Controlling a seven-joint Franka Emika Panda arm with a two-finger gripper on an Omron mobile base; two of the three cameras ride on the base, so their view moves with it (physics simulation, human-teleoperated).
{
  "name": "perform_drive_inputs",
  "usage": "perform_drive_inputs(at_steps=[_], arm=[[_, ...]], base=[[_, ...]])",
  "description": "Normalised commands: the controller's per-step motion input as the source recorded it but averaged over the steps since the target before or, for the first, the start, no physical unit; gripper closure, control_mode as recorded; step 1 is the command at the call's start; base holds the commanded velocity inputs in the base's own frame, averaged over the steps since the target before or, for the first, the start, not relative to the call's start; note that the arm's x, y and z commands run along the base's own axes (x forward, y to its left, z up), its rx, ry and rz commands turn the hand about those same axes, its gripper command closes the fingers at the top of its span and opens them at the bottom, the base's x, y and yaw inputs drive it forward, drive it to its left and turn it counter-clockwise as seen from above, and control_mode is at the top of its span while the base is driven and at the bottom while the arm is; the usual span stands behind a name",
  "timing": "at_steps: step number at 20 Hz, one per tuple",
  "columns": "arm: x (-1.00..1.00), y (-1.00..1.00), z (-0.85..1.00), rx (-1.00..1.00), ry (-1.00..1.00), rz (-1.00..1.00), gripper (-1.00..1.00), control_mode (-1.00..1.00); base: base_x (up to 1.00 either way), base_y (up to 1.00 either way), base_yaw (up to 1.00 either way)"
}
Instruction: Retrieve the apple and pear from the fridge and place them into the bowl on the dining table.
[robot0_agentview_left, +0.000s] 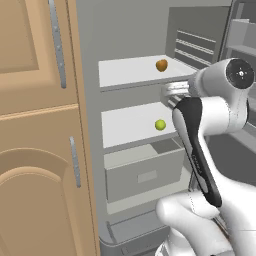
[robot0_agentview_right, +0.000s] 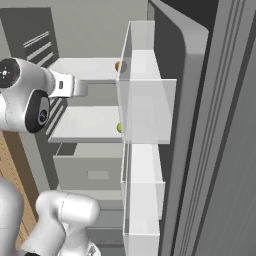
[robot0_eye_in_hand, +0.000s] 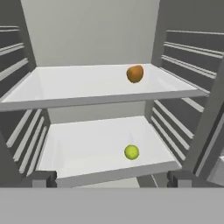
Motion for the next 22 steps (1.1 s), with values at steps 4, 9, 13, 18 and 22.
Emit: perform_drive_inputs(at_steps=[4,9,13,18,22], arm=[[0.46,-0.12,0.09,0.02,0.00,-0.06,-1.00,-1.00],[0.51,-0.13,0.04,0.01,0.00,-0.06,-1.00,-1.00],[0.52,-0.16,0.01,0.02,0.00,-0.04,-1.00,-1.00],[0.53,-0.11,0.00,0.04,0.02,-0.01,-1.00,-1.00],[0.54,-0.07,0.00,0.06,0.06,0.00,-1.00,-1.00]], base=[[0.00,0.00,0.00],[0.00,0.00,0.00],[0.00,0.00,0.00],[0.00,0.00,0.00],[0.00,0.00,0.00]])
